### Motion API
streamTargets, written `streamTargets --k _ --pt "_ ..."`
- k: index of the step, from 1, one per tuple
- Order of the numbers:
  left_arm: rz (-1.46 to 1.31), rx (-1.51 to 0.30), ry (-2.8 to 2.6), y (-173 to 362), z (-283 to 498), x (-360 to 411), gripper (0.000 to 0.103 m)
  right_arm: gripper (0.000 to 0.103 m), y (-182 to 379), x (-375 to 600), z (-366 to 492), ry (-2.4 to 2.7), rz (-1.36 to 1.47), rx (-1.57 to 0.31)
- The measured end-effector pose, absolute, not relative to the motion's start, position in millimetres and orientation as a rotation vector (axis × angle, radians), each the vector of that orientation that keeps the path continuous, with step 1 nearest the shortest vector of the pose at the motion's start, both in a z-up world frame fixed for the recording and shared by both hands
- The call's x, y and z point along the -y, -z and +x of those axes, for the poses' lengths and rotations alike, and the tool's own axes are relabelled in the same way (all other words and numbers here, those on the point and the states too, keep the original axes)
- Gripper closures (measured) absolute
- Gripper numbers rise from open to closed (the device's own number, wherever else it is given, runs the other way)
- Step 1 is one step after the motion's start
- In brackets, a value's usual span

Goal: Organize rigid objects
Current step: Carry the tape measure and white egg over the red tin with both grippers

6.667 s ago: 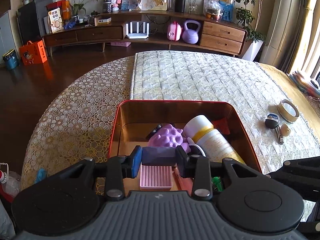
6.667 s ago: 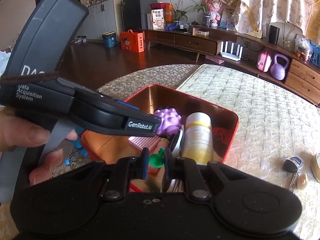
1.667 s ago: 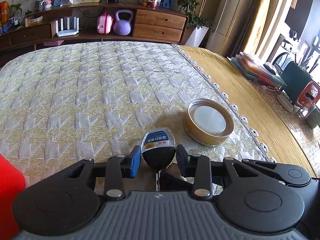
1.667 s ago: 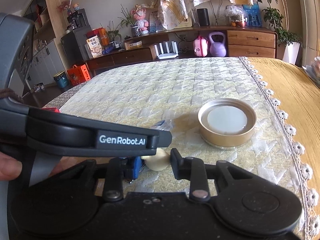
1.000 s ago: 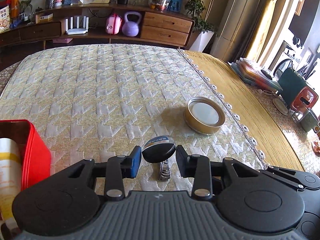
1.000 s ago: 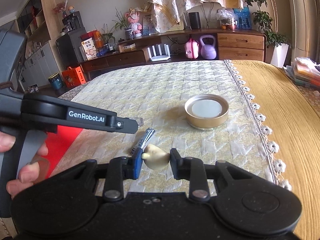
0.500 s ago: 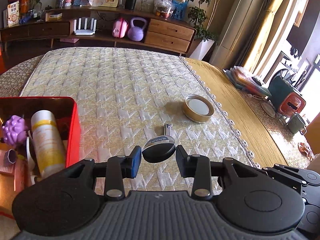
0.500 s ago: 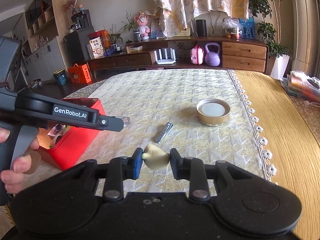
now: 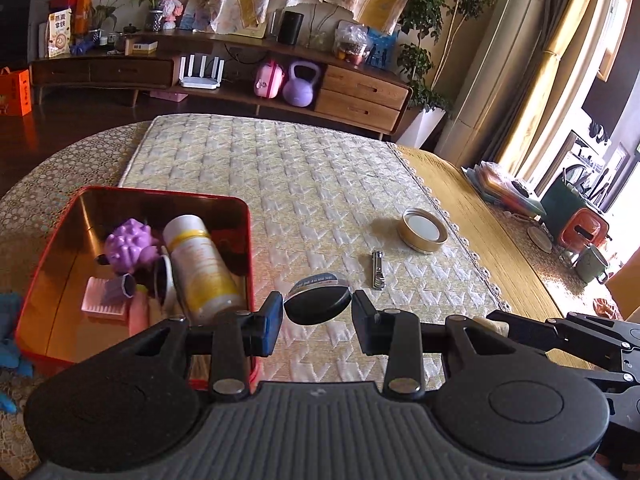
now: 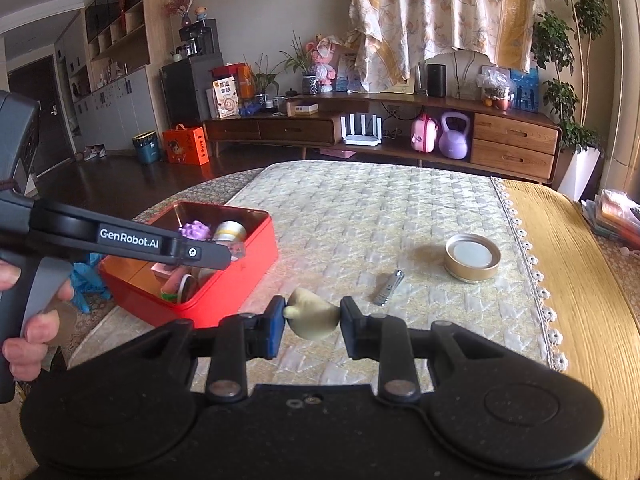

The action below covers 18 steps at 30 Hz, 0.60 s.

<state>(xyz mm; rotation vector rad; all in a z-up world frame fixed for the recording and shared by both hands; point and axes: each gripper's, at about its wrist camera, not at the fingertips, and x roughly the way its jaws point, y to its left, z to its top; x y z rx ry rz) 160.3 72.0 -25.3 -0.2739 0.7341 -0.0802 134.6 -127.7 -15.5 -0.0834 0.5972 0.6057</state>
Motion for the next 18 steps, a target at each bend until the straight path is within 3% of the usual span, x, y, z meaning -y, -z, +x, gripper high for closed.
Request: streamTargets --k 18 --pt "-0.341 -0.693 -0.028 19 127 -163 0.072 0.074 9 49 121 -0.694 -0.17 -0.58"
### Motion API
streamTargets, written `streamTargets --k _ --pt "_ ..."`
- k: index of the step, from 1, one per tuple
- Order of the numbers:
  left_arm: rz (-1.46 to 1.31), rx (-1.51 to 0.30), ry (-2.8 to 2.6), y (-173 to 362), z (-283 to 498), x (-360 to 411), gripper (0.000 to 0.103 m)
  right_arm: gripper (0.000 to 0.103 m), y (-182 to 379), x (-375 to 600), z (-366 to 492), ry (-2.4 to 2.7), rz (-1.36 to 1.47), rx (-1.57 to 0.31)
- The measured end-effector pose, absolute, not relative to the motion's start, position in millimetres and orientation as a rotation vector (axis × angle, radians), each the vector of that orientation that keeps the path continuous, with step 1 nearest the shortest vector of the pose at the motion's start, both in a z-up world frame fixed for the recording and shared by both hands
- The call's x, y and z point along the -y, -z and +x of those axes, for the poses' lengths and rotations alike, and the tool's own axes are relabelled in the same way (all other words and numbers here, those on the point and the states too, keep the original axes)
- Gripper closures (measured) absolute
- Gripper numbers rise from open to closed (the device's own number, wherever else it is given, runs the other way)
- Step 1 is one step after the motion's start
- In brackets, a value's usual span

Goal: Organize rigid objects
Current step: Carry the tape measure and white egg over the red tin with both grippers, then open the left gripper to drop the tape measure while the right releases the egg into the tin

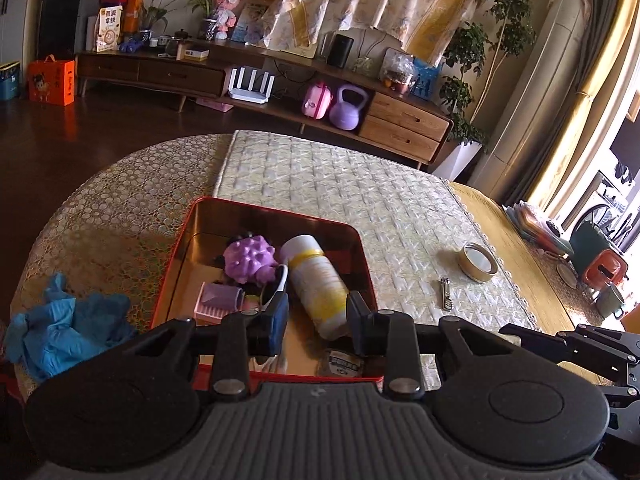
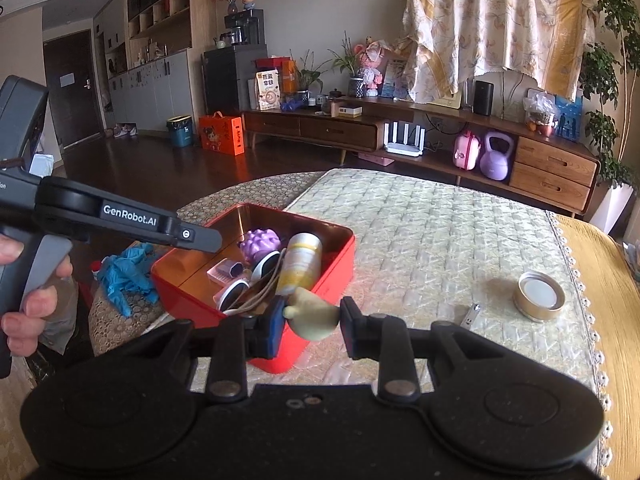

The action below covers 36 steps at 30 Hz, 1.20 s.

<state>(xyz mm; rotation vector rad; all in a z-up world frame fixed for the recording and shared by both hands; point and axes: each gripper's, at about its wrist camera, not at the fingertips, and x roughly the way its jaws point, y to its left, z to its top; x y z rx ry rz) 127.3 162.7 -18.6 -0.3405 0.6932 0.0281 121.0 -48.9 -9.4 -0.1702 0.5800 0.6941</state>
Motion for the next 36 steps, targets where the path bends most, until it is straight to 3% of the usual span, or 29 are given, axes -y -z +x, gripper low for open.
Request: streamTargets --k 24,36 --pt "-0.339 -0.742 -0.089 62 133 -196 0.072 0.073 64 -53 157 -0.758 -0.294 -0.707" --pt "-0.325 -0.739 -0.071 60 133 -186 0.072 0.063 52 -33 152 -0.751 -0.207 -0.718"
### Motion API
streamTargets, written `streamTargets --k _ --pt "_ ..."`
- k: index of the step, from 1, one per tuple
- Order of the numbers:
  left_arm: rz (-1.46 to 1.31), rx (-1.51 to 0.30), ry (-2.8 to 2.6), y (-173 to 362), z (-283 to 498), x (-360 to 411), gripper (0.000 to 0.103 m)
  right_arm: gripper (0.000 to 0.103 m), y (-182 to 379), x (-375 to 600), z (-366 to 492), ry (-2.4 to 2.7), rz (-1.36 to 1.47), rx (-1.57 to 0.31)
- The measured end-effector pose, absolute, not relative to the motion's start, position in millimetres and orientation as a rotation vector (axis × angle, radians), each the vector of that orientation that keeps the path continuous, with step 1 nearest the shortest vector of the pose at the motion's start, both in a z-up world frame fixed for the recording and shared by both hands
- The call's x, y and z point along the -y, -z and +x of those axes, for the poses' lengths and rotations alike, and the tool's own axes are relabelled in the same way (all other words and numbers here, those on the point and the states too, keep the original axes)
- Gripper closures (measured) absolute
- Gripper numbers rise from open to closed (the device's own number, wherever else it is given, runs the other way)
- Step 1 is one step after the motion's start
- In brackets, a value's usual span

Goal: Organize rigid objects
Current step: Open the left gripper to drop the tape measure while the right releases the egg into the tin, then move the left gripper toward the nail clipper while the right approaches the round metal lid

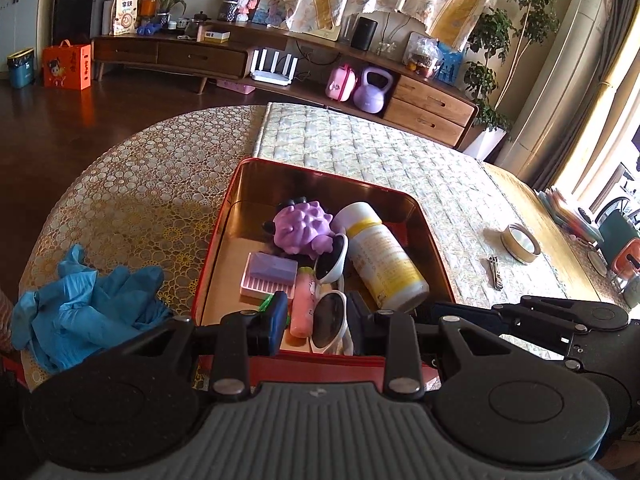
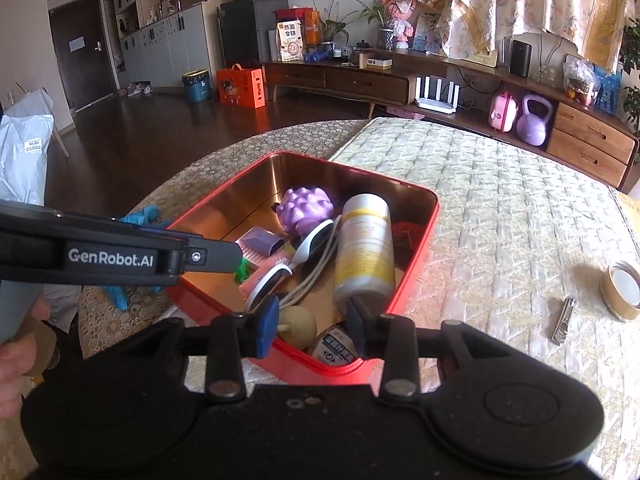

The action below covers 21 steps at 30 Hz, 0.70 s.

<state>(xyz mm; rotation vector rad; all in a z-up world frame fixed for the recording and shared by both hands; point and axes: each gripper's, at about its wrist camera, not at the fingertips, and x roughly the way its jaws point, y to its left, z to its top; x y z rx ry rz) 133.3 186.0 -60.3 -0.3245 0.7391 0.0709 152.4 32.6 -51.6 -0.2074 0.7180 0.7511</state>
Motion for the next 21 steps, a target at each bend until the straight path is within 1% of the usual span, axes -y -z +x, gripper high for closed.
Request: streamTargets --k 3,7,18,20,21 --pt "-0.319 -0.733 -0.062 56 131 -180 0.072 0.056 44 -19 146 -0.754 -0.167 -0.713" --pt "-0.302 -0.73 -0.05 49 129 -168 0.072 0.053 35 3 138 -0.747 -0.125 -0.702" --pt "-0.243 -0.723 0.013 33 125 -122 0.071 0.04 18 75 132 -0.665 -0.06 -0.676" --pt "-0.23 -0.719 0.023 31 125 -111 0.06 0.038 17 87 131 -0.652 -0.051 -0.674" --pt "-0.226 -0.713 0.026 30 126 -106 0.051 0.038 16 92 130 -0.646 -0.047 -0.67"
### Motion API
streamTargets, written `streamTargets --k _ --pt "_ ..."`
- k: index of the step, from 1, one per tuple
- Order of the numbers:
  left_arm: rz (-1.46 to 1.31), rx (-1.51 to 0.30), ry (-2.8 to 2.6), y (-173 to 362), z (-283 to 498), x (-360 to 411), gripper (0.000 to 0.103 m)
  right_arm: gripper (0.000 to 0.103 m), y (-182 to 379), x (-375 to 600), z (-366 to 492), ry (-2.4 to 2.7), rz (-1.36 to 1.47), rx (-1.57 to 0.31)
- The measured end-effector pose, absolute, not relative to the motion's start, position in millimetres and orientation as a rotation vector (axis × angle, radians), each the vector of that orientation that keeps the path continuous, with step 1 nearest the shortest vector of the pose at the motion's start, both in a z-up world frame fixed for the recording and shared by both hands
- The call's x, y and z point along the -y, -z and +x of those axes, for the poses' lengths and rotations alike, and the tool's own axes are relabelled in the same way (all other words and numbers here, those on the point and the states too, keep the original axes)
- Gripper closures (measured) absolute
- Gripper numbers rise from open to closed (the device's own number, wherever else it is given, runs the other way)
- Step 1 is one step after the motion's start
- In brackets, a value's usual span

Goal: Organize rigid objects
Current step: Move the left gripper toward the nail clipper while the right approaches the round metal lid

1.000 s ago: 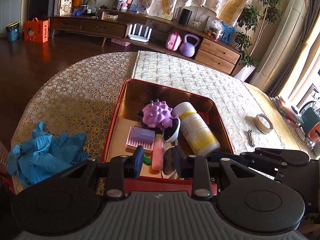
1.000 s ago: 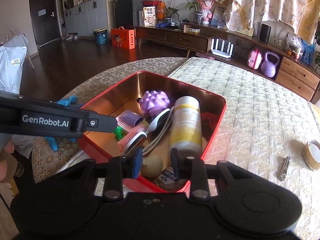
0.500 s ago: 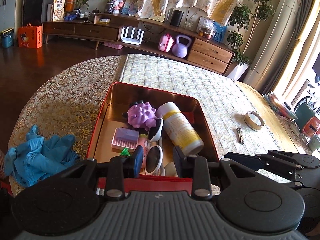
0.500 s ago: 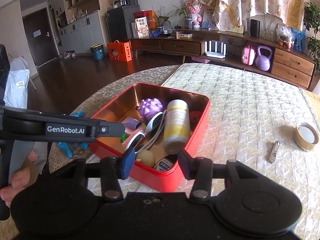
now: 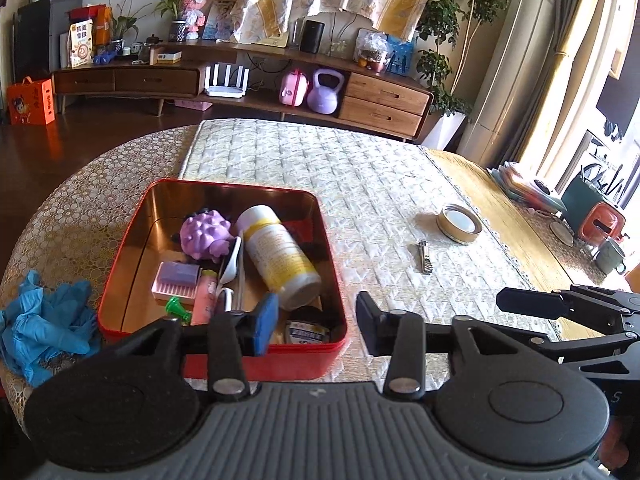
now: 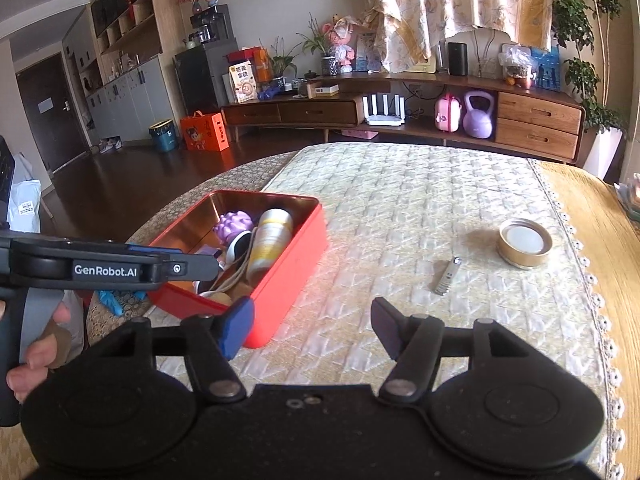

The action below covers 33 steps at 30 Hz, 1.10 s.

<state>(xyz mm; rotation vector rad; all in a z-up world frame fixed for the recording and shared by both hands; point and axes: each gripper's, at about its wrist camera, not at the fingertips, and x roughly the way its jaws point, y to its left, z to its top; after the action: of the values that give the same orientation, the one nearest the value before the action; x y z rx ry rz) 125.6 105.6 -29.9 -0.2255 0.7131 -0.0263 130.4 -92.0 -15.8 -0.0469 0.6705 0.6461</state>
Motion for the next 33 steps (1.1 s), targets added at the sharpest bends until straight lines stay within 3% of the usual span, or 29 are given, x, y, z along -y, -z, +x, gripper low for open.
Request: streamTargets --k 1,8,15,19,23,33 --pt "-0.221 -0.704 0.032 29 125 -99 0.047 0.038 15 97 130 -0.64 -0.043 -0.668" --pt "-0.188 -0.704 0.083 27 131 -58 0.047 0.026 14 136 129 -0.595 -0.025 -0.65" --pt "-0.148 -0.702 0.129 30 143 -18 0.037 0.014 15 174 140 -0.536 -0.005 -0.636" --pt "-0.129 -0.698 0.142 33 152 0 0.025 0.009 18 189 148 -0.507 -0.004 -0.634" --pt "-0.109 -0.696 0.137 37 165 13 0.023 0.002 23 200 161 -0.487 -0.001 -0.634" --pt "-0.03 -0.702 0.059 61 215 44 0.02 0.001 40 222 213 -0.457 0.017 -0.645"
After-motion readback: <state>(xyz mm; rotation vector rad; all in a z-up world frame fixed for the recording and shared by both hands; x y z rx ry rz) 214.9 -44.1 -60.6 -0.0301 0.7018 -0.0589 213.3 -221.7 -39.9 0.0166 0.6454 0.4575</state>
